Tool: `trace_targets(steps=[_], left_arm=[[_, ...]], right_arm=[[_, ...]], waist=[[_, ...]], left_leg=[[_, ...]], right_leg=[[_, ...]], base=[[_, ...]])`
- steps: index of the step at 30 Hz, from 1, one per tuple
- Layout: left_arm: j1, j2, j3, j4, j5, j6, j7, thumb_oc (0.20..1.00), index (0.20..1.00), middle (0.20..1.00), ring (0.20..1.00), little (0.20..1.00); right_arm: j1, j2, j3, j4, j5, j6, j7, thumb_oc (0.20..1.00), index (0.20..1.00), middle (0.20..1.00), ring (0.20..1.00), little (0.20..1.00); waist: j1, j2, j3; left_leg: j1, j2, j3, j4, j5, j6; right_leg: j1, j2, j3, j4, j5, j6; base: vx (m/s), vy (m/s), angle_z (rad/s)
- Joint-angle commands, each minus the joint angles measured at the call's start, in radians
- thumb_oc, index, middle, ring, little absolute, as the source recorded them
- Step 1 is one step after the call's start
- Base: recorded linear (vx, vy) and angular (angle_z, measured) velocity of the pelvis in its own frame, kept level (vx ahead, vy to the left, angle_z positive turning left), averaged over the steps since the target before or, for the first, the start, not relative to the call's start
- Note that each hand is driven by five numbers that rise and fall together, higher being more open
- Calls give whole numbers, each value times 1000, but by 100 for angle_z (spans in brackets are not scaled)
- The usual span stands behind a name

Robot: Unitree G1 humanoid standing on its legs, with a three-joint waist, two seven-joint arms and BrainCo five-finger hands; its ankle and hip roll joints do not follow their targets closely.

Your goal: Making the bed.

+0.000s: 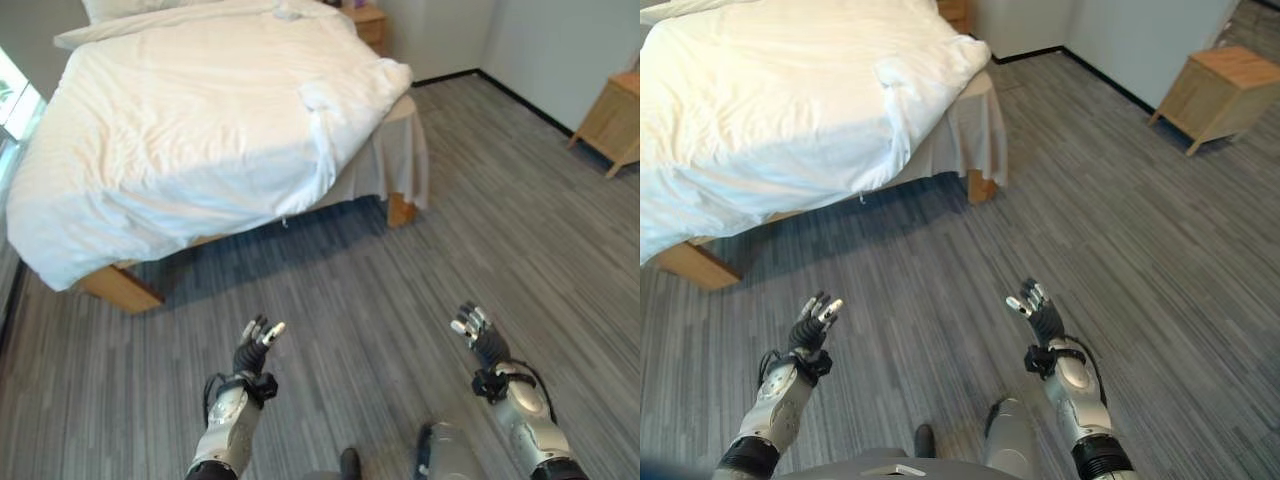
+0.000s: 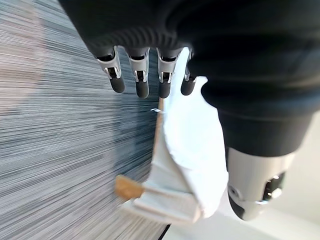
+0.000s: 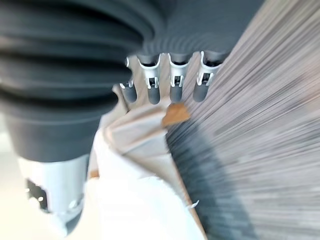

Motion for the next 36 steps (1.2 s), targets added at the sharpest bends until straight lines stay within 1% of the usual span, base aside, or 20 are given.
trace_targets(steps=[1,2,5,7,10,11,13,14,15,16,17,20,21,24,26,27,28,31,35,36], left_arm=[[-76,54,4,-66,19,-75,6,1000,1000,1000,1000,1000],[-92,51,8,-70,9,-77,8,1000,1000,1000,1000,1000],[-89,28,-1,-114,-26,-77,-6,1000,1000,1000,1000,1000],[-86,12,-7,-134,-46,-73,-7,1000,1000,1000,1000,1000],[-64,13,-16,-156,-32,-54,-30,1000,1000,1000,1000,1000],[-44,19,-12,-179,-28,-45,-44,1000,1000,1000,1000,1000],[-34,11,-26,-195,-40,-41,-59,1000,1000,1000,1000,1000],[-34,11,-26,-195,-40,-41,-59,1000,1000,1000,1000,1000],[-16,5,-30,-184,-44,-35,-71,1000,1000,1000,1000,1000],[2,6,-25,-175,-46,-36,-79,1000,1000,1000,1000,1000],[2,6,-25,-175,-46,-36,-79,1000,1000,1000,1000,1000],[54,6,-12,-182,-26,-43,-93,1000,1000,1000,1000,1000],[69,3,-4,-186,-21,-42,-97,1000,1000,1000,1000,1000],[109,10,14,-218,-12,-40,-104,1000,1000,1000,1000,1000],[111,12,22,-223,-12,-36,-107,1000,1000,1000,1000,1000],[113,11,30,-231,-7,-36,-100,1000,1000,1000,1000,1000],[101,18,33,-234,-11,-40,-94,1000,1000,1000,1000,1000],[92,28,27,-245,7,-42,-95,1000,1000,1000,1000,1000],[87,38,22,-255,-18,-48,-109,1000,1000,1000,1000,1000],[93,42,9,-242,-12,-53,-118,1000,1000,1000,1000,1000]], right_arm=[[-61,-17,4,-34,-6,-66,-21,1000,1000,1000,1000,1000],[-78,-24,11,-39,-21,-65,-22,1000,1000,1000,1000,1000],[-76,-37,20,-27,-35,-56,-6,1000,1000,1000,1000,1000],[-92,-67,39,-24,-58,-45,4,1000,1000,1000,1000,1000],[-88,-88,45,-20,-22,-47,17,1000,1000,1000,1000,1000],[-74,-110,32,-36,-27,-44,19,1000,1000,1000,1000,1000],[-81,-132,9,-21,-28,-44,9,1000,1000,1000,1000,1000],[-81,-132,9,-21,-28,-44,9,1000,1000,1000,1000,1000],[-101,-139,-12,-10,-17,-45,-7,1000,1000,1000,1000,1000],[-104,-123,-25,-7,9,-54,-3,1000,1000,1000,1000,1000],[-104,-123,-25,-7,9,-54,-2,1000,1000,1000,1000,1000],[-129,-112,12,15,-39,-57,17,1000,1000,1000,1000,1000],[-145,-106,23,23,-56,-56,20,1000,1000,1000,1000,1000],[-160,-56,37,18,-30,-46,46,1000,1000,1000,1000,1000],[-161,-31,50,19,-29,-51,47,1000,1000,1000,1000,1000],[-158,-5,60,1,-28,-54,53,1000,1000,1000,1000,1000],[-157,28,87,-3,-15,-48,65,1000,1000,1000,1000,1000],[-138,22,75,-23,-29,-39,68,1000,1000,1000,1000,1000],[-106,-8,34,-51,-43,-42,61,1000,1000,1000,1000,1000],[-73,-27,4,-61,-50,-48,57,1000,1000,1000,1000,1000]], waist=[[-40,-30,-13],[-46,-33,-19],[-58,-21,-37],[-61,-6,-41],[-32,-60,-14],[-3,-76,8],[45,-90,37],[44,-90,36],[83,-81,34],[114,-65,12],[114,-69,12],[197,-42,-23],[215,-41,-36],[234,-57,-70],[238,-65,-80],[241,-73,-83],[209,-42,-52],[183,-31,-38],[148,-29,-54],[120,-46,-65]], left_leg=[[209,164,-45,-26,-55,-128],[228,189,-44,-26,-53,-142],[224,252,-79,37,11,-162],[153,289,-95,230,171,-170],[-75,303,-75,676,321,-133],[-130,299,-62,781,313,-119],[-296,224,-76,885,248,-114],[-297,223,-76,885,248,-114],[-407,211,-26,833,218,-127],[-424,198,35,630,237,-135],[-420,194,39,620,243,-133],[-406,73,26,285,266,-109],[-402,58,32,243,286,-113],[-314,27,40,210,218,-62],[-280,8,42,182,197,-40],[-254,-5,48,174,153,-9],[-166,6,31,162,106,35],[-127,6,-12,164,91,39],[-78,18,-121,118,75,-4],[-54,12,-185,89,55,-28]], right_leg=[[23,35,-16,-66,266,55],[5,43,-22,-52,280,56],[-1,78,-3,32,194,8],[10,108,-14,108,122,-50],[137,159,-46,53,65,-148],[183,186,-46,38,33,-178],[261,199,-35,-7,11,-181],[260,198,-35,-7,11,-181],[344,211,-39,-45,-11,-175],[393,228,-50,-74,-33,-168],[392,223,-49,-76,-31,-168],[478,265,-35,-108,-61,-143],[505,272,-35,-112,-71,-139],[520,251,-45,-67,-79,-109],[500,230,-49,13,-55,-87],[455,188,-57,169,-3,-49],[320,116,-61,493,115,-17],[252,82,-48,538,98,-36],[248,34,10,264,78,-51],[252,49,102,52,88,-30]], base=[[409,-323,30],[266,-219,23],[390,-316,44],[349,-341,54],[387,-622,-9],[355,-623,-38],[308,-356,-14],[478,-261,-4],[704,-198,-7],[704,-198,21],[551,-29,20],[495,24,-34],[517,-15,-64],[404,19,-66],[250,76,-31],[342,167,-19],[339,167,4],[280,-44,84],[270,-229,122],[312,-296,127]])
